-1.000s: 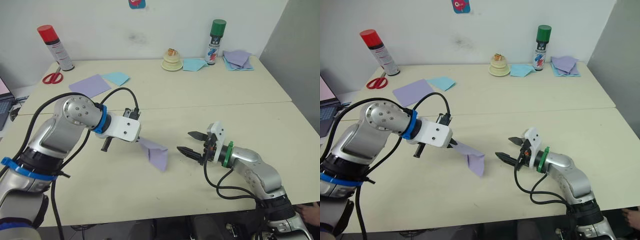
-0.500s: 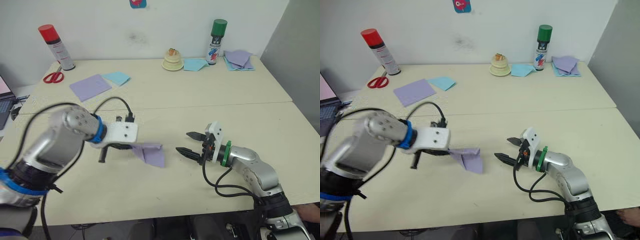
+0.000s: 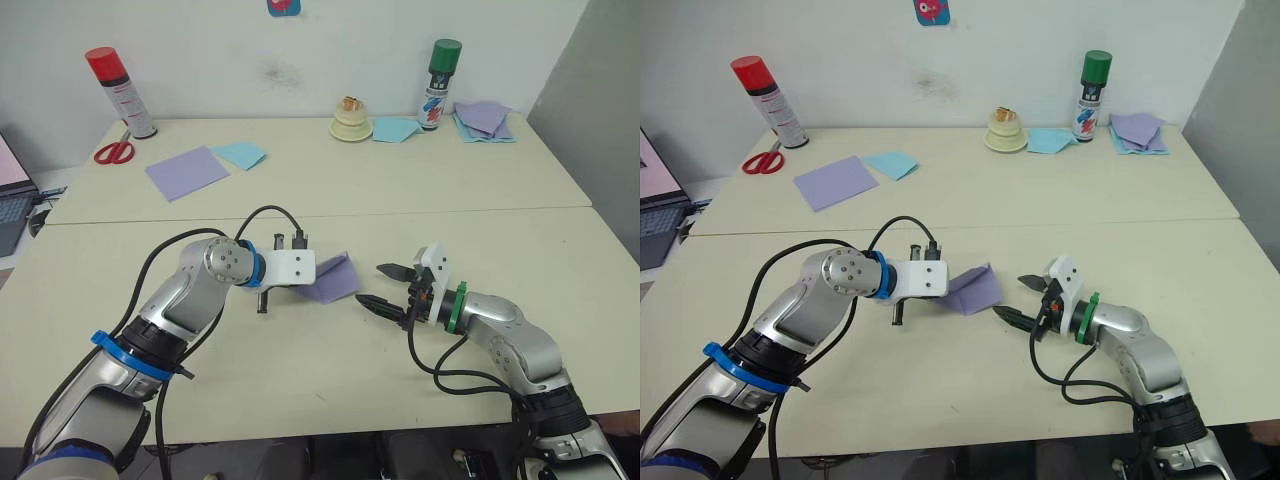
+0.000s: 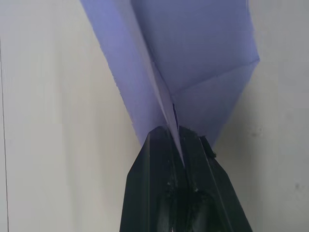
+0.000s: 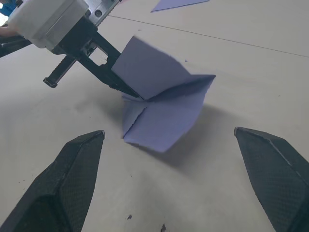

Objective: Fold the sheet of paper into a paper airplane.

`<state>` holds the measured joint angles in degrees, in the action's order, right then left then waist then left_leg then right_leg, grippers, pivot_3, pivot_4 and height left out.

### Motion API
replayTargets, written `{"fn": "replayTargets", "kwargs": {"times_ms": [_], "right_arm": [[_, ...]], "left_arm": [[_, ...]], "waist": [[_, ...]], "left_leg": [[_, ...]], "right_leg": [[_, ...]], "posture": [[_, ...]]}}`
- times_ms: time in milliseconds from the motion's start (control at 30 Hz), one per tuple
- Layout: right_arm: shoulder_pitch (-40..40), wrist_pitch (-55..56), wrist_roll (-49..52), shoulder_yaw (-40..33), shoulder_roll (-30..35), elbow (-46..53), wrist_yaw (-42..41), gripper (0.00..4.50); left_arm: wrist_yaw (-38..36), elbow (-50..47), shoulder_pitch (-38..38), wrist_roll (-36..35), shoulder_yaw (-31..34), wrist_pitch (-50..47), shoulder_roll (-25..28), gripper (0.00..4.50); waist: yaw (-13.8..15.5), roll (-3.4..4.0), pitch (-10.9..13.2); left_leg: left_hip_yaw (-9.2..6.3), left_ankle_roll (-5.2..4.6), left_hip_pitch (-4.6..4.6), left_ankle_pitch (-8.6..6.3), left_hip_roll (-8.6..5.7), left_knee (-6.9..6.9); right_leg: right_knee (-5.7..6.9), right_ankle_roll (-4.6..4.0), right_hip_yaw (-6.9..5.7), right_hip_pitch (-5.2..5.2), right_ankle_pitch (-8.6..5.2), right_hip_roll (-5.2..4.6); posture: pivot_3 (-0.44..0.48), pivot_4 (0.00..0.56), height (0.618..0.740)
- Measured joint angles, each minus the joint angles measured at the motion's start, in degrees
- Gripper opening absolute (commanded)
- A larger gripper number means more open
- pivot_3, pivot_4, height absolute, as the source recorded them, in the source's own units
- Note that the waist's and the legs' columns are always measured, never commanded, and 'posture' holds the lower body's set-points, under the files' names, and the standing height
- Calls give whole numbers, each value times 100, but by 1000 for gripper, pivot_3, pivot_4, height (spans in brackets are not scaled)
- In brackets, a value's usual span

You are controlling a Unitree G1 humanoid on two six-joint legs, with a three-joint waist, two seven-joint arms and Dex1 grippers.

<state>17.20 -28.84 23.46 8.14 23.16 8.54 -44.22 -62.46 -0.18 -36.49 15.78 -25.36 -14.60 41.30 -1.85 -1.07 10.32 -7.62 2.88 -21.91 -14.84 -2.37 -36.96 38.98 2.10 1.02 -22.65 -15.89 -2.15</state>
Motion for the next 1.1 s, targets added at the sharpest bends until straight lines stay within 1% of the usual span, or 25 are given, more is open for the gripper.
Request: {"fn": "replayTargets", "kwargs": {"times_ms": [33, 167, 267, 333, 400, 433, 500, 667, 700, 800, 833, 867, 933, 1033, 1100], "right_arm": [[35, 0, -8, 1, -1, -1, -26, 4500], [238, 42, -24, 14, 73, -44, -214, 4500], [314, 92, -50, 34, 169, -100, -388, 4500], [371, 99, -82, 59, 231, -165, -517, 4500], [424, 134, -109, 81, 240, -230, -585, 4500], [465, 194, -184, 124, 236, -243, -621, 4500], [471, 281, -213, 140, 250, -246, -687, 4500], [385, 556, -359, 232, 312, -246, -836, 4500], [372, 628, -437, 278, 309, -246, -845, 4500], [365, 848, -587, 465, 216, -252, -861, 4500], [362, 900, -655, 522, 138, -264, -849, 4500], [359, 953, -677, 581, 72, -288, -829, 4500], [383, 1104, -789, 697, -169, -478, -759, 4500], [483, 1265, -895, 783, -676, -912, -553, 4500], [609, 1306, -887, 788, -984, -1149, -432, 4142]], "left_arm": [[-22, -16, 16, -2, -1, 132, 4, 713], [-541, -197, 139, -151, -76, 798, 208, 713], [-965, -215, 125, -276, -84, 1091, 409, 713], [-1249, -45, -116, -297, -117, 1341, 572, 713], [-1258, 300, -445, -260, -114, 1597, 549, 713], [-1181, 566, -631, -232, -83, 1783, 490, 879], [-1134, 805, -732, -271, -1, 2006, 384, 1260], [-1409, 909, -673, -695, 117, 2161, 411, 2807], [-1488, 873, -627, -784, 170, 2109, 479, 3170], [-1666, 763, -480, -994, 386, 1904, 791, 4016], [-1709, 737, -426, -1081, 510, 1805, 917, 4368], [-1719, 721, -384, -1164, 659, 1676, 1026, 4471], [-1710, 538, -165, -1656, 1203, 1022, 1200, 4471], [-1520, -280, 496, -2762, 2297, -509, 1269, 4471], [-1286, -878, 1012, -3308, 2868, -1346, 1294, 4500]], "waist": [[0, 0, 0], [-12, 0, 0], [-7, 0, 0], [-6, 0, 0], [0, 0, 0], [2, 0, 0], [-3, 0, 0], [-30, 0, 0], [-50, 0, 0], [-114, 0, 1], [-134, 0, 1], [-139, 1, 1], [-155, 1, 1], [-180, 3, 2], [-180, 4, 3]], "left_leg": [[0, 0, 0, 0, 0, 0], [3, 0, 0, 0, 1, 1], [7, 0, 0, 0, 0, 0], [11, 0, -1, 0, -1, -1], [10, 0, -1, 0, -2, -2], [11, 0, 0, 0, -4, -2], [11, -1, -1, 0, -4, -2], [6, -1, -10, 0, 1, 0], [6, -1, -9, 0, 2, 0], [5, -1, -6, 0, 5, 0], [5, -1, -5, 0, 7, 0], [4, -1, -4, 0, 8, 0], [1, -1, -2, 0, 9, 0], [-4, -1, -1, 0, 11, 2], [-5, 0, -2, 0, 12, 3]], "right_leg": [[0, 0, 0, 0, 0, 0], [0, 0, -1, -1, 0, 1], [-1, 0, -1, 0, 0, 1], [0, 0, -5, 0, 0, 2], [1, 0, -8, 3, 0, 2], [0, 1, -8, 3, 0, 2], [-2, 1, -6, 3, 0, 1], [-3, 1, -1, -10, -1, 2], [0, 1, -1, -10, -1, 2], [5, 1, -2, -10, -1, 7], [6, 1, -3, -10, -1, 10], [7, 1, -3, -10, -1, 12], [7, 1, -4, -8, -1, 13], [4, 1, 4, -10, -1, 11], [3, 0, 8, -12, -1, 9]], "posture": [[0, 150, 740], [0, 150, 740], [0, 150, 740], [0, 150, 740], [0, 150, 740], [0, 150, 740], [0, 150, 740], [0, 150, 740], [0, 150, 740], [0, 150, 740], [0, 150, 740], [0, 150, 740], [0, 150, 740], [0, 150, 740], [0, 150, 740]]}}
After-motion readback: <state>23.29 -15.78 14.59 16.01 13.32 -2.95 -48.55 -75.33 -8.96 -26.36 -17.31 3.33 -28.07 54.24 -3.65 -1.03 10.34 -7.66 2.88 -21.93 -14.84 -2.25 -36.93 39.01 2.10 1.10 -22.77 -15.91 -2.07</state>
